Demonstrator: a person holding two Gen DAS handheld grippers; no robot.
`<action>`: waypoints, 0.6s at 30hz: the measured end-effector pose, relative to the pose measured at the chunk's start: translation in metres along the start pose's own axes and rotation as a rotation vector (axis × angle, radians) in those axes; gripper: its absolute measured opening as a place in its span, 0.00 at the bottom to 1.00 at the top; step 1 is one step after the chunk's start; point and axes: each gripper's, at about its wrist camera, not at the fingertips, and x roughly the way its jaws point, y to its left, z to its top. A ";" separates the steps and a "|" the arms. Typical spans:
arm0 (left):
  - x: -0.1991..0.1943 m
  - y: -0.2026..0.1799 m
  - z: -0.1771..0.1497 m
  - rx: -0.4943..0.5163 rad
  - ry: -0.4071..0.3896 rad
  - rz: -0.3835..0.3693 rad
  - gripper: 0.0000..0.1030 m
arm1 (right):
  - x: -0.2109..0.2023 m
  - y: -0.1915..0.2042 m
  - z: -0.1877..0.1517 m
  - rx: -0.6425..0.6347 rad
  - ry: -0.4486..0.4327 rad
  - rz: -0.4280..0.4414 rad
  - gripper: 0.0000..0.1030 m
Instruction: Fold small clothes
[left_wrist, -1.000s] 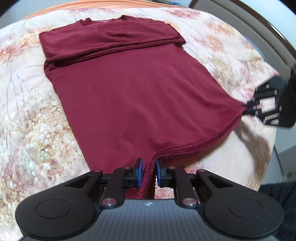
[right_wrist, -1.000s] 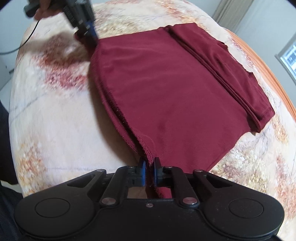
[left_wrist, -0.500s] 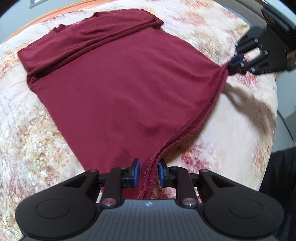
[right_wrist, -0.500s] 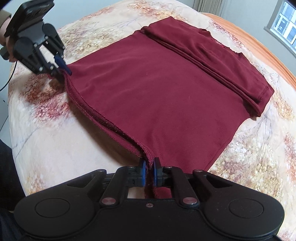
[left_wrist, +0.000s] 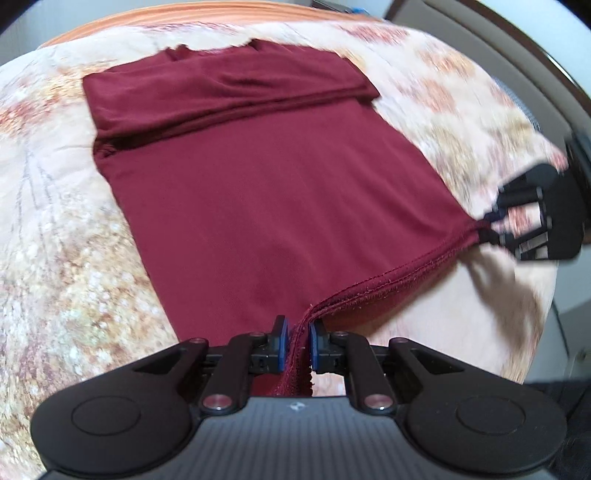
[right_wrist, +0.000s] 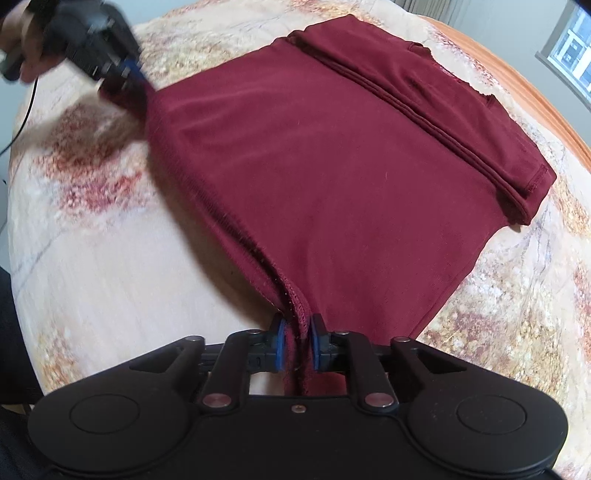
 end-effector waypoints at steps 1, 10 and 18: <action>0.000 0.003 0.002 -0.013 -0.004 0.001 0.12 | 0.000 0.003 -0.001 -0.020 -0.001 -0.009 0.23; 0.009 0.022 0.013 -0.098 -0.017 -0.012 0.12 | 0.003 0.040 -0.013 -0.353 0.003 -0.120 0.31; 0.009 0.025 0.007 -0.088 -0.010 -0.008 0.12 | -0.014 0.018 -0.009 -0.186 -0.029 -0.071 0.06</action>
